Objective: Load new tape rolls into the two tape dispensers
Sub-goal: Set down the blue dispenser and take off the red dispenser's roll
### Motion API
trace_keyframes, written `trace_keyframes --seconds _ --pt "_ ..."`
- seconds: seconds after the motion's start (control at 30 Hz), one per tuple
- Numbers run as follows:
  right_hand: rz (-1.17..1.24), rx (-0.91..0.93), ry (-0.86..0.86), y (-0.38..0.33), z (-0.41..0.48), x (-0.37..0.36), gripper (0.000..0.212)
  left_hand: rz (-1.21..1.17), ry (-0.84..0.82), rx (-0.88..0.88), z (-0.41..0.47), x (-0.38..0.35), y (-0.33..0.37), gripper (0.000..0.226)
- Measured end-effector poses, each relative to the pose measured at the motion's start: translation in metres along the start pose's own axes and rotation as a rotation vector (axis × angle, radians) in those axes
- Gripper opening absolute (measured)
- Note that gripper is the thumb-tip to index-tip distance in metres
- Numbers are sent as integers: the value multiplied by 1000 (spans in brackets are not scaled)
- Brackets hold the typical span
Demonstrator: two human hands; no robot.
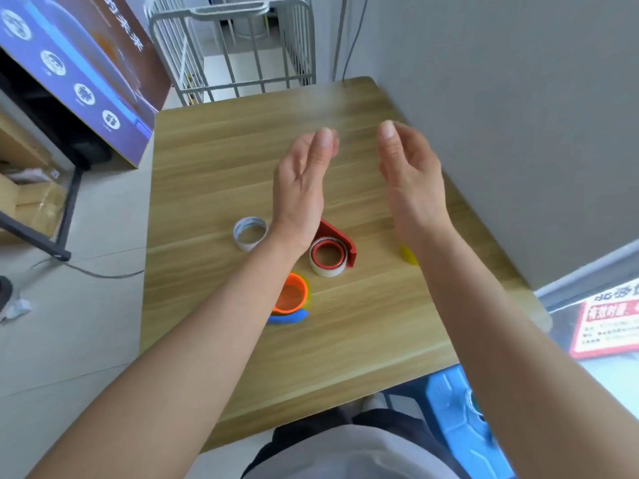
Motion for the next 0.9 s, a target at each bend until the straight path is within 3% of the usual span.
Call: trace_keyframes --seconds 0.23,0.43,0.53,0.8,0.9 --pt "-55 -143 -31 42 12 39 53 223 -31 191 -12 -29 -79 27" --pt "-58 -253 -105 90 23 55 42 475 -121 550 -20 -40 -154 33" --pt "-66 -303 -132 112 28 64 44 649 -203 675 -21 -49 -181 48" --pt "-107 -429 -175 160 35 83 40 775 -258 912 -27 -72 -222 71" --pt "-125 -464 -194 171 37 84 31 855 -229 933 -23 -76 -225 56"
Point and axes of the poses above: each hand's wrist, its own z-axis towards the middle knuckle, its own x-axis out of the back of the hand, y = z × x, the point moved 5 cm from there along z, towards the middle knuckle, and after that the axes turned 14 degrees about z, right-handed, at the moved point
